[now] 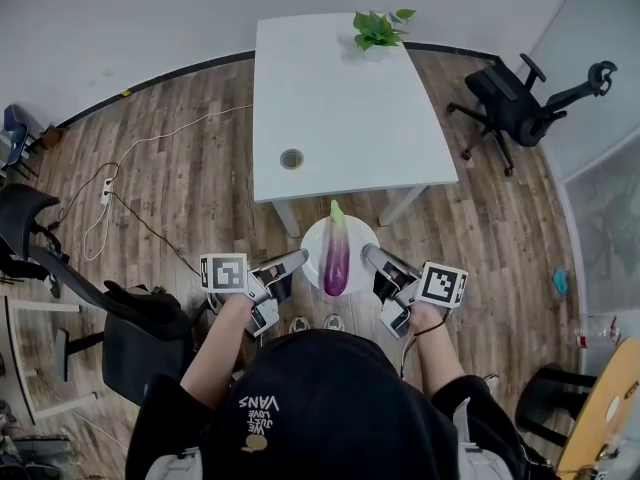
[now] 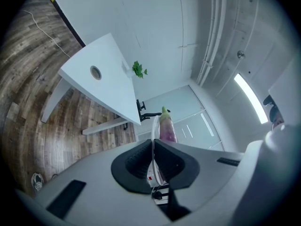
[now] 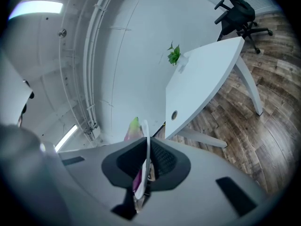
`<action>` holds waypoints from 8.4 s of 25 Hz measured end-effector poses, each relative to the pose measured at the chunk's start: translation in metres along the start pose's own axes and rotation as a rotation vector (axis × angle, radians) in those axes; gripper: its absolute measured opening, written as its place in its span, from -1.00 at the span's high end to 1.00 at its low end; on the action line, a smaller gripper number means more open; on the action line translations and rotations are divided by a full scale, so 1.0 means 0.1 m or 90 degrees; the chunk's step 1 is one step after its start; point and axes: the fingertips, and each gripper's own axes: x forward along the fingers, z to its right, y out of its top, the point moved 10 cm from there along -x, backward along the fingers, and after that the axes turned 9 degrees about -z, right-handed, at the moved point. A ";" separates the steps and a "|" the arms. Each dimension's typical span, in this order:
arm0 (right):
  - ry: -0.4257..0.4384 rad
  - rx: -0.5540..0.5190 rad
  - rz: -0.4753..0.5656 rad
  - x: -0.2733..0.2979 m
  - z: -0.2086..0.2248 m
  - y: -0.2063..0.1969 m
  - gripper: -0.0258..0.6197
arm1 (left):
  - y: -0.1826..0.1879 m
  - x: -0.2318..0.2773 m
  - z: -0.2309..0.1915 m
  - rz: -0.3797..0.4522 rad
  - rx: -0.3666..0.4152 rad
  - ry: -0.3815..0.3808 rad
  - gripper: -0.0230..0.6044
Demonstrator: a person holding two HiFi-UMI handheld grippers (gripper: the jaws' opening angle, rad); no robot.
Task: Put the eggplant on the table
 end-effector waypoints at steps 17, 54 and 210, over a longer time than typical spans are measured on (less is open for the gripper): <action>-0.016 -0.067 0.020 -0.04 0.12 0.08 0.82 | 0.04 0.14 0.01 0.030 0.046 -0.001 0.85; -0.035 -0.006 0.065 1.27 0.34 1.28 0.82 | 1.97 0.05 -0.61 -0.023 0.035 -0.017 0.85; -0.312 -0.436 0.007 2.08 1.00 3.64 0.61 | 4.15 1.19 -0.83 0.105 0.420 0.260 0.73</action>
